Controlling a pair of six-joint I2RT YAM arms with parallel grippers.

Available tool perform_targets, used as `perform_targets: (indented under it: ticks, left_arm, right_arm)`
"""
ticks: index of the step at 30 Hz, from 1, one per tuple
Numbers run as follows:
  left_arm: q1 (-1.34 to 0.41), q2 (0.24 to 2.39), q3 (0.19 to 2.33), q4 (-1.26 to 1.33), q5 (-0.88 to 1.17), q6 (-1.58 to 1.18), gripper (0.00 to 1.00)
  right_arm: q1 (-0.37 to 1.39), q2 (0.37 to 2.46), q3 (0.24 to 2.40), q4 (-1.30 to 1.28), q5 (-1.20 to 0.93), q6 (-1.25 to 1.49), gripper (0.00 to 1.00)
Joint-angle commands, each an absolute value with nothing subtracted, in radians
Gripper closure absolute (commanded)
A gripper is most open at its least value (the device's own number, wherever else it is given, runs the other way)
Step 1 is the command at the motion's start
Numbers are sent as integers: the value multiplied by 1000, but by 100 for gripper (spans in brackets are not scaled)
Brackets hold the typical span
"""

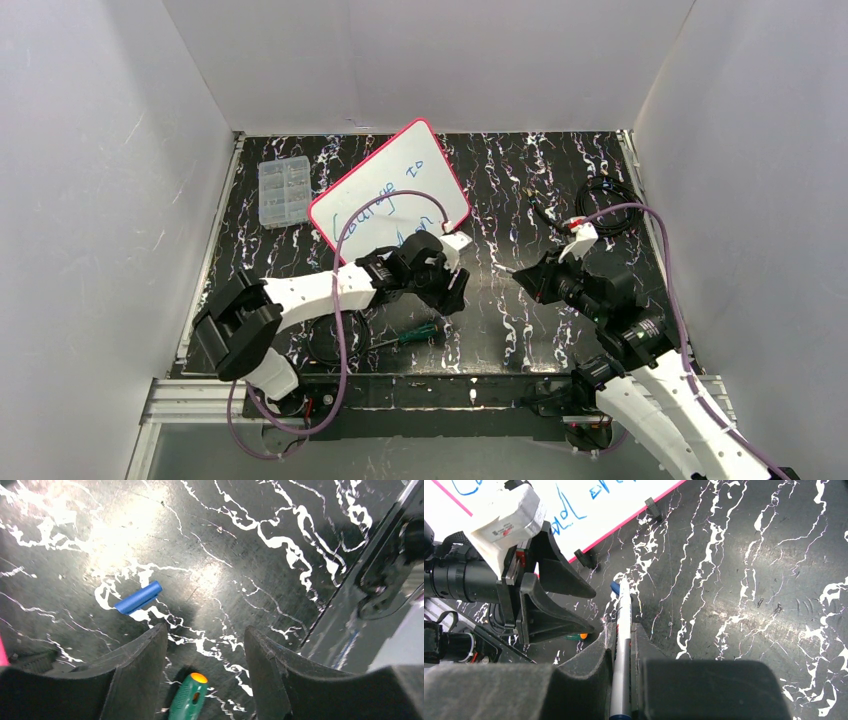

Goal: Write a sentence on the whiteboard
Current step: Close the whiteboard marker at the center of the board.

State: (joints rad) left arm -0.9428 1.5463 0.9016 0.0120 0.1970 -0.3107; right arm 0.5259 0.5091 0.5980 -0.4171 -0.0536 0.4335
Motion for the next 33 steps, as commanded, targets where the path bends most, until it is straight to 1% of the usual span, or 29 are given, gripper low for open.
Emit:
perform_targets:
  ticks: [1,4,8,11,16,24,29,33]
  left_arm:
    - [-934,1542,931,-68,241,4,43]
    - [-915,1585,954,-65,264,119,43]
    - [-868,1655,1010,-74,330,186,43]
    - [-858,1692,1024,-51,335,227,43]
    - [-853,1742,1038,-60,376,247,44]
    - [-853,1772,1026,-44,356,254,46]
    - [-855,1790,1022,-55,315,262,53]
    - [-860,1792,1011,-52,269,261,61]
  right_arm:
    - [528,484,618,-403,-40,423,99]
    - [528,474,622,-412,-38,425,99]
    - [528,461,636,-431,-28,424,99]
    - [528,452,640,-441,-26,424,99]
    - [528,443,644,-452,-18,426,99]
    - [528,451,646,-451,-19,419,99]
    - [527,444,643,-454,-13,420,99]
    - [528,437,641,-462,-7,420,99]
